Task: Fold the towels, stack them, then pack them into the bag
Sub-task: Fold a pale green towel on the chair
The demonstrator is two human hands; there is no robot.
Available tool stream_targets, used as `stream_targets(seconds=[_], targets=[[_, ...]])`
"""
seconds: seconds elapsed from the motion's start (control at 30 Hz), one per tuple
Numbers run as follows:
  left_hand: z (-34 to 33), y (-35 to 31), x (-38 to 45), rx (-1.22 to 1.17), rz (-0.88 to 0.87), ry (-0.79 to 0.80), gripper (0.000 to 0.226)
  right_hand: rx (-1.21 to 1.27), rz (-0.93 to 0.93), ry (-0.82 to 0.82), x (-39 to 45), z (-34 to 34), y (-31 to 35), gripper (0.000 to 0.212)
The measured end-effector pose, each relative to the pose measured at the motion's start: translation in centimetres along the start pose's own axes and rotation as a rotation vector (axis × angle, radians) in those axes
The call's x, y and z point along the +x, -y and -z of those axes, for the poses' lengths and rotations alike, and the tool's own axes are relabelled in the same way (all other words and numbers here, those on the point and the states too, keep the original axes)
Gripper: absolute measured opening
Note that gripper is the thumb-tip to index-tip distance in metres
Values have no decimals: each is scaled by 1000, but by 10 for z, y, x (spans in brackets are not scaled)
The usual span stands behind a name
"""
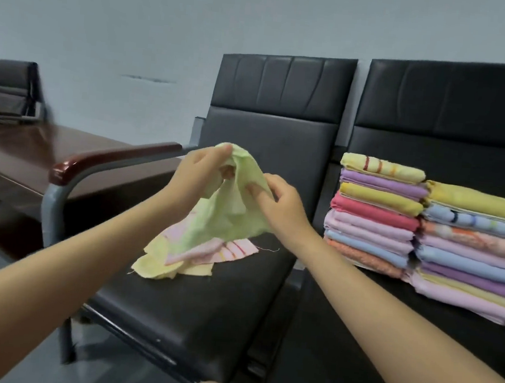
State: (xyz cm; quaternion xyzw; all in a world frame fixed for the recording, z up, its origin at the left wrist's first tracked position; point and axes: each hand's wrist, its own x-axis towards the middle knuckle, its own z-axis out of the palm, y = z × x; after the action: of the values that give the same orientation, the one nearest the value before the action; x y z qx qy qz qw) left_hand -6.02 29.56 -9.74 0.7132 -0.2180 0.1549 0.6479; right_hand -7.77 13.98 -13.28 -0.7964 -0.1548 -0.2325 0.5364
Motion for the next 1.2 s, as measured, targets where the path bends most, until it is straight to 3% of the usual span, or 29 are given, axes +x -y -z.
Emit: stream_targets(seconds=[0.1, 0.23, 0.37, 0.47, 0.57, 0.67, 0.77, 0.83, 0.9, 1.07, 1.13, 1.2], targets=[[-35, -31, 0, -123, 60, 34, 34, 35, -32, -112, -20, 52, 26, 30], [-86, -41, -19, -46, -27, 210, 34, 96, -125, -224, -62, 117, 40, 41], [-131, -30, -56, 197, -172, 465, 20, 170, -277, -292, -115, 174, 34, 24], [-160, -16, -83, 391, -203, 689, 32, 72, -390, -300, -153, 206, 14, 23], [-187, -4, -100, 418, -175, 698, 37, -130, -449, -278, -181, 231, -18, 39], [-208, 14, -111, 378, -139, 655, 42, -399, -452, -153, -204, 252, -38, 19], [-221, 36, -113, 418, -74, 638, 45, -655, -500, -45, -221, 266, -51, 28], [-225, 39, -111, 409, -48, 627, 45, -670, -568, -32, -233, 273, -58, 34], [-226, 33, -111, 362, -30, 568, 45, -559, -634, -102, -243, 281, -57, 31], [-226, 5, -110, 82, 181, 483, 31, 194, -607, -446, -242, 281, -32, 23], [-223, -11, -113, -132, 310, 436, 21, 336, -585, -494, -233, 273, -17, 28], [-218, -28, -117, -382, 438, 434, 25, 431, -564, -515, -225, 267, -4, 32]])
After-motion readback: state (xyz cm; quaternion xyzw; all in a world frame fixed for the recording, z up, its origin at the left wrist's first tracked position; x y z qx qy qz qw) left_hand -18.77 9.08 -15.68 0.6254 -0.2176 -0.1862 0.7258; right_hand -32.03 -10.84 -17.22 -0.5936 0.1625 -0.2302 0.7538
